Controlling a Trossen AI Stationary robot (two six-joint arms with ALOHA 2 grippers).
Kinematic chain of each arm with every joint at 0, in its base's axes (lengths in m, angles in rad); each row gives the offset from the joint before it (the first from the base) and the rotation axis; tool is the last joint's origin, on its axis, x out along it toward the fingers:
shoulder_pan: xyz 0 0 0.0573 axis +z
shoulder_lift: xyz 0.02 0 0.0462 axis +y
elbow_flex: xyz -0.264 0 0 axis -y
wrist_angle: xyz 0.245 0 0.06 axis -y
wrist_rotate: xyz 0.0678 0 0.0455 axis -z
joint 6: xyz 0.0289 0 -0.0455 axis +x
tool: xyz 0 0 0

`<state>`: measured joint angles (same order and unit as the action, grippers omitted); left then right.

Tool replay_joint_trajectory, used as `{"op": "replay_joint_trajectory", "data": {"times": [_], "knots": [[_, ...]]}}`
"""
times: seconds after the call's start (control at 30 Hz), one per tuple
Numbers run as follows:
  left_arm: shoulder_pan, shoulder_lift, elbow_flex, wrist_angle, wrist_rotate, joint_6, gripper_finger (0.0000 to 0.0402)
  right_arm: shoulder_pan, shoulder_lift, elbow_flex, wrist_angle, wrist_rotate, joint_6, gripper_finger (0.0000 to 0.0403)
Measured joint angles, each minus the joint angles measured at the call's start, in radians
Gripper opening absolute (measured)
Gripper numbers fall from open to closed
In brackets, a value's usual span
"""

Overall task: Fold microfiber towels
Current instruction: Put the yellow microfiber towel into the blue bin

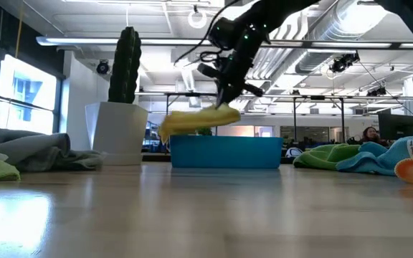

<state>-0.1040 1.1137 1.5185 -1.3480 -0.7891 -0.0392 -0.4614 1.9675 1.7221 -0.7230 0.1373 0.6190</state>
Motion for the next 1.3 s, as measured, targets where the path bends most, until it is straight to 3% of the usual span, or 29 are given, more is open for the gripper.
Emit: {"op": "replay_joint_trajectory", "data": {"times": [0.23, 0.5, 0.8, 0.9, 1.17, 1.3], "knots": [[0.000, -0.014, 0.000, 0.006, -0.032, -0.011, 0.0131, -0.012, 0.000, -0.002, -0.163, 0.052, 0.005, 0.0000], [0.000, -0.013, 0.000, 0.006, -0.028, -0.011, 0.0131, 0.000, 0.014, -0.003, -0.167, 0.098, 0.089, 0.0000], [0.000, -0.013, 0.000, 0.006, -0.005, -0.013, 0.0131, 0.036, 0.006, -0.003, 0.180, -0.041, 0.029, 0.0000], [0.000, -0.013, 0.000, 0.006, 0.001, -0.019, 0.0131, 0.038, 0.002, -0.003, 0.221, -0.064, 0.006, 0.0000], [0.000, -0.013, 0.000, -0.017, 0.003, -0.057, 0.0131, 0.034, 0.032, -0.003, -0.056, 0.068, 0.062, 0.0000], [0.000, -0.013, 0.000, -0.017, 0.003, -0.059, 0.0131, 0.029, 0.069, -0.003, -0.110, 0.073, 0.080, 0.0000]]}}
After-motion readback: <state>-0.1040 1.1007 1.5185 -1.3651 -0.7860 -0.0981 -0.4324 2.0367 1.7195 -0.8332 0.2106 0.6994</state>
